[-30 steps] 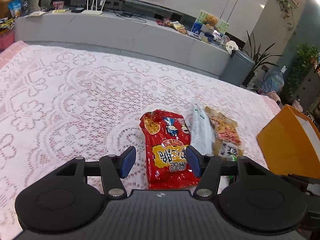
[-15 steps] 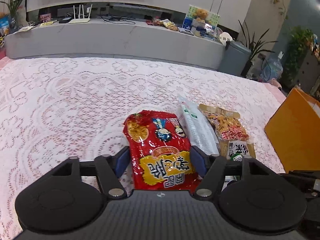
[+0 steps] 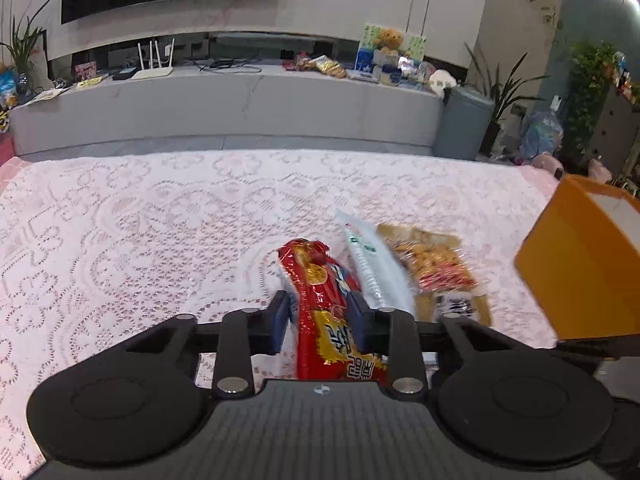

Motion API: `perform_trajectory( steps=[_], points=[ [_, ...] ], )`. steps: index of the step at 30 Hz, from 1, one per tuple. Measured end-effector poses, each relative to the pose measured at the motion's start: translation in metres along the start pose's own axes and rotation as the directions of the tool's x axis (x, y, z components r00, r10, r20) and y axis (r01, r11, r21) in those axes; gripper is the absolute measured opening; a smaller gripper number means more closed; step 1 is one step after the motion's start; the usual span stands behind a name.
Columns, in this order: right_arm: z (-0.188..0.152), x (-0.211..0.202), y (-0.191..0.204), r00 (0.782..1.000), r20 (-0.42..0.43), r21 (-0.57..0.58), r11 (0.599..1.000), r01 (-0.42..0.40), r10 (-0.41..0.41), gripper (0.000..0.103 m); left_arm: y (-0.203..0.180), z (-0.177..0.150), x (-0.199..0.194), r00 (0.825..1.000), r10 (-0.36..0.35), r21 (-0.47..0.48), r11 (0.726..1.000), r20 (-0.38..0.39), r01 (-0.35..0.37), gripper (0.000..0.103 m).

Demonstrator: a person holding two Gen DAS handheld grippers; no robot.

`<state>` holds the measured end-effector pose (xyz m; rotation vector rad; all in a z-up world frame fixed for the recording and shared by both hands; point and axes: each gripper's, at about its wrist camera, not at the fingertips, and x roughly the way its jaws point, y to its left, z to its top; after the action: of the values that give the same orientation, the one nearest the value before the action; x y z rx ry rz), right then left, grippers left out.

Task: Organize snacks
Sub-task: 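Close the left tool on the red chip bag while the right tool grasps the green sausage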

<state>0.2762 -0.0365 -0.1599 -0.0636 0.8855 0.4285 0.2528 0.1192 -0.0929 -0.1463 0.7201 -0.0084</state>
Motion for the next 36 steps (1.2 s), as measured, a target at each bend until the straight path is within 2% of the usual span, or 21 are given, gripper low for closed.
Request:
perform_trajectory(
  steps=[4,9,13,16,18,22,23,24,26,28,30,31,36],
  points=[
    [0.001,0.0,-0.002,1.0,-0.005,0.009,1.0,0.0,0.0,0.024,0.001,0.0,-0.011,0.999,-0.049,-0.08,0.996,-0.009,0.048,0.028],
    [0.0,-0.006,-0.007,0.998,-0.026,0.053,0.997,-0.063,0.064,0.023,0.0,-0.005,-0.017,0.995,-0.078,-0.151,0.986,-0.07,0.067,0.028],
    [-0.008,-0.013,0.002,0.997,-0.024,0.023,0.997,-0.075,0.076,0.022,-0.001,-0.01,-0.012,0.994,-0.054,-0.178,0.983,-0.091,0.037,0.034],
    [-0.009,-0.013,-0.003,0.994,-0.038,0.073,0.992,-0.102,0.105,0.022,0.007,-0.014,-0.004,0.992,-0.052,-0.253,0.967,-0.117,0.021,0.036],
    [-0.011,-0.013,-0.004,0.992,-0.041,0.087,0.99,-0.114,0.118,0.022,0.009,-0.015,0.001,0.991,-0.046,-0.267,0.964,-0.128,0.01,0.037],
    [-0.011,-0.013,-0.002,0.992,-0.041,0.078,0.99,-0.118,0.121,0.022,0.017,-0.02,0.012,0.983,-0.053,-0.333,0.943,-0.175,-0.009,0.054],
    [-0.011,-0.013,-0.001,0.992,-0.042,0.075,0.99,-0.118,0.121,0.022,0.018,-0.021,0.014,0.983,-0.038,-0.331,0.943,-0.179,-0.024,0.062],
    [-0.011,-0.012,-0.001,0.992,-0.044,0.073,0.99,-0.117,0.121,0.022,0.016,-0.022,0.012,0.982,-0.036,-0.329,0.944,-0.183,-0.026,0.063],
    [-0.011,-0.011,0.0,0.992,-0.049,0.067,0.991,-0.117,0.121,0.022,0.013,-0.024,0.014,0.977,-0.066,-0.327,0.945,-0.201,-0.003,0.061],
    [-0.01,-0.011,0.001,0.992,-0.051,0.056,0.992,-0.111,0.114,0.022,0.008,-0.023,0.01,0.979,-0.057,-0.305,0.952,-0.197,-0.006,0.054],
    [-0.01,-0.011,0.001,0.993,-0.053,0.052,0.993,-0.104,0.107,0.022,0.008,-0.022,0.002,0.983,-0.057,-0.318,0.948,-0.174,-0.001,0.038],
    [-0.01,-0.013,0.001,0.993,-0.053,0.055,0.993,-0.103,0.106,0.022,0.01,-0.021,-0.002,0.984,-0.069,-0.331,0.944,-0.161,0.012,0.034],
    [-0.011,-0.023,0.002,0.991,-0.053,0.053,0.991,-0.122,0.124,0.022,0.011,-0.019,-0.021,0.988,-0.067,-0.326,0.945,-0.14,0.018,0.026]
  ],
)
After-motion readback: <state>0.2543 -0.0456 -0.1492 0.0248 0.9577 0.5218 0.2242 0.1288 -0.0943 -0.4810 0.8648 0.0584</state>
